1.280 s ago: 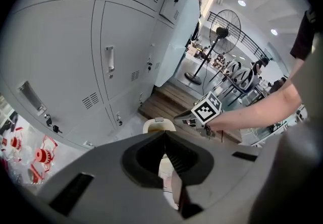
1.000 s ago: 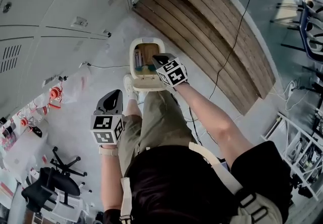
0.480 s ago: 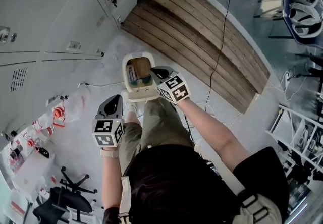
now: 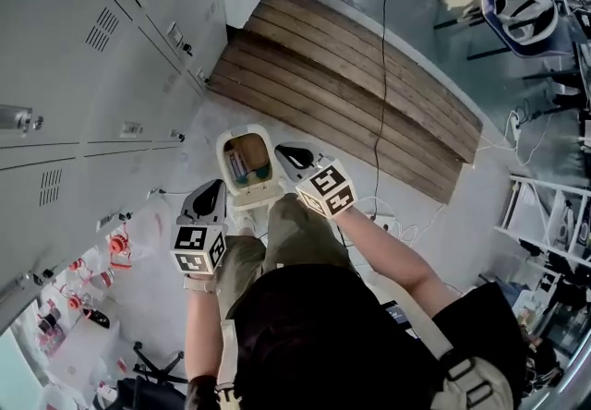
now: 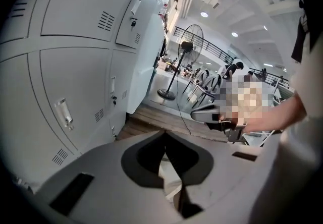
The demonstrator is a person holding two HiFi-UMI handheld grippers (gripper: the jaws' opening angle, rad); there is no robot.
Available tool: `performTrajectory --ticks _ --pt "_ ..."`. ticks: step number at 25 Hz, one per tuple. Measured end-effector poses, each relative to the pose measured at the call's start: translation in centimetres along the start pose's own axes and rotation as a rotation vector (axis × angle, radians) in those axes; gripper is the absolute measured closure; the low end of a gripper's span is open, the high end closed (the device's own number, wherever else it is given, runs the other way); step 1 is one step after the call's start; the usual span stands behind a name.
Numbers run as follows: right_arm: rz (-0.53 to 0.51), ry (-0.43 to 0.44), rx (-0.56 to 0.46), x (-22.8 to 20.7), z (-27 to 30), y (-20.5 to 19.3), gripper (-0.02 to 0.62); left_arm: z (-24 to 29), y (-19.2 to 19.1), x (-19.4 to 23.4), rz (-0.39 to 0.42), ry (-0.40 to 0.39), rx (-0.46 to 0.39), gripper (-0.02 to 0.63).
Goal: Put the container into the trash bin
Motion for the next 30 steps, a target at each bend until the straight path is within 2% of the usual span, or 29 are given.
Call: performTrajectory --ticks 9,15,30 --pt "0.003 -0.087 -0.157 0.0 -5.2 6.3 0.58 0.7 6.1 -2.8 0.1 -0.116 -0.081 0.598" --pt "-0.012 -0.138 -0.246 0.1 -8.6 9.7 0.58 0.3 10.8 -4.6 0.159 -0.177 -0.18 0.598" --pt "-0.079 -0.27 -0.441 0.4 -15.5 17.7 0.58 -0.7 18.6 -8.9 0.263 -0.329 -0.32 0.598"
Point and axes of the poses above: the fingertips, and each gripper's own axes: z forward along the fingers, x to its left, y out of its top, the point moved 2 cm from there along -z, backward along the fingers, and after that the axes turned 10 degrees about -x, right-handed, at the moved point
